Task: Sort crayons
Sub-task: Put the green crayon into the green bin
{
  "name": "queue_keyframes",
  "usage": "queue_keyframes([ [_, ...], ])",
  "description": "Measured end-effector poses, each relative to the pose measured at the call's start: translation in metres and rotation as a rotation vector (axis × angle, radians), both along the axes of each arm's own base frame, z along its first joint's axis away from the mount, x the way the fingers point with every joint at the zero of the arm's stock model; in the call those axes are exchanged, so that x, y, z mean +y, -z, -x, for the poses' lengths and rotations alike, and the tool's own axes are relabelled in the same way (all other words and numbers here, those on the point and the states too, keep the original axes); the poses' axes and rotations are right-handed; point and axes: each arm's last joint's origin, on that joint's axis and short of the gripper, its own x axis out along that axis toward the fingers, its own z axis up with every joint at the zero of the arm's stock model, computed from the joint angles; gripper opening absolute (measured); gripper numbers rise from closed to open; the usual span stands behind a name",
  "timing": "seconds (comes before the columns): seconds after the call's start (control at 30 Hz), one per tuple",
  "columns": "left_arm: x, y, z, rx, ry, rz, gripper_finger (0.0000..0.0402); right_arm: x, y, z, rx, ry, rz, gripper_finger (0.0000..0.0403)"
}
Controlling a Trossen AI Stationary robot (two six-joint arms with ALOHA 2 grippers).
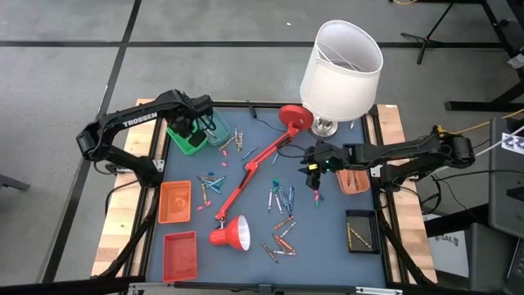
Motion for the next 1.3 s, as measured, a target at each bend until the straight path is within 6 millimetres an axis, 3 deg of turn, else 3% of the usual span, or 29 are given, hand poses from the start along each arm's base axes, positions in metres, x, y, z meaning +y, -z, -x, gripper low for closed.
queue_keyframes([
  [0.27, 0.002, 0.0, -0.003, -0.034, -0.008, -0.022, 0.0098, 0.0, 0.001, -0.006, -0.035, -0.007, 0.008, 0.0143],
  [0.67, 0.01, 0.0, -0.016, -0.182, -0.007, -0.099, 0.0088, 0.0, 0.0, -0.007, -0.049, -0.016, 0.019, 0.0143],
  [0.97, 0.011, -0.006, -0.046, -0.45, 0.067, -0.162, 0.0075, 0.0, 0.0, -0.007, -0.049, -0.016, 0.019, 0.0143],
  [1.3, -0.01, -0.014, -0.076, -0.615, 0.196, -0.226, 0.0073, 0.0, 0.0, -0.007, -0.049, -0.016, 0.019, 0.0143],
])
